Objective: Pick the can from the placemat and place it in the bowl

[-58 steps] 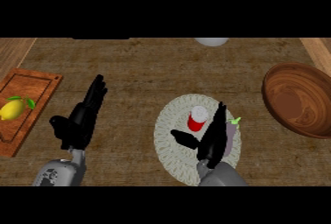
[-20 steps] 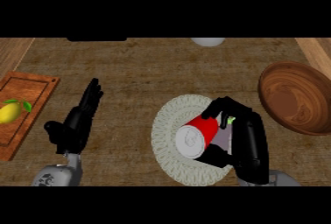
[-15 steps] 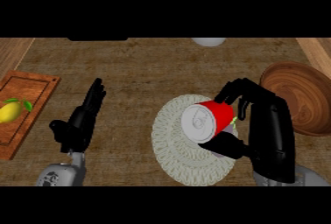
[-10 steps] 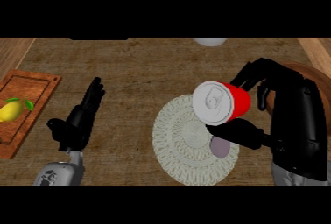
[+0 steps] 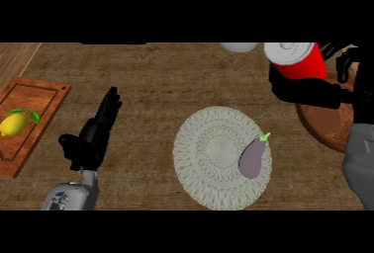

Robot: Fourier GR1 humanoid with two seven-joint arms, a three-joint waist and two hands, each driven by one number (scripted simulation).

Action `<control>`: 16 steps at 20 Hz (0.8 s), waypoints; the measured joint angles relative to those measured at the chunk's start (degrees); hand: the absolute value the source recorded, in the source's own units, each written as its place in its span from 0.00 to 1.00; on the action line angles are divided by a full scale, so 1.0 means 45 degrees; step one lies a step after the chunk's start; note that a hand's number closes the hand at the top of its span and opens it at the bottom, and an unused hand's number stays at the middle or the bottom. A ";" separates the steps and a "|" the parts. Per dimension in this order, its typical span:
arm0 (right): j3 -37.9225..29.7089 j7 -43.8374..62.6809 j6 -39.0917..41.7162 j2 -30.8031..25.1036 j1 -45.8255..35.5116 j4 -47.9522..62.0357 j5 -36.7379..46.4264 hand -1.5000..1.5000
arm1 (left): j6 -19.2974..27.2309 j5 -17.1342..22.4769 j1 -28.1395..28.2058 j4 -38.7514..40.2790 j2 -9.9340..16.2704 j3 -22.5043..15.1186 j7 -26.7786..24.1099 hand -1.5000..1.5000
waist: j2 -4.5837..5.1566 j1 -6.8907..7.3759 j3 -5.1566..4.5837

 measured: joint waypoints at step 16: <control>-0.2675 -0.4939 -0.0278 -0.2014 0.1324 0.6174 0.0347 1.00 | -0.0193 0.0013 -0.0012 0.0010 -0.0060 0.0219 -0.0058 0.50 | 0.0036 0.0055 0.0010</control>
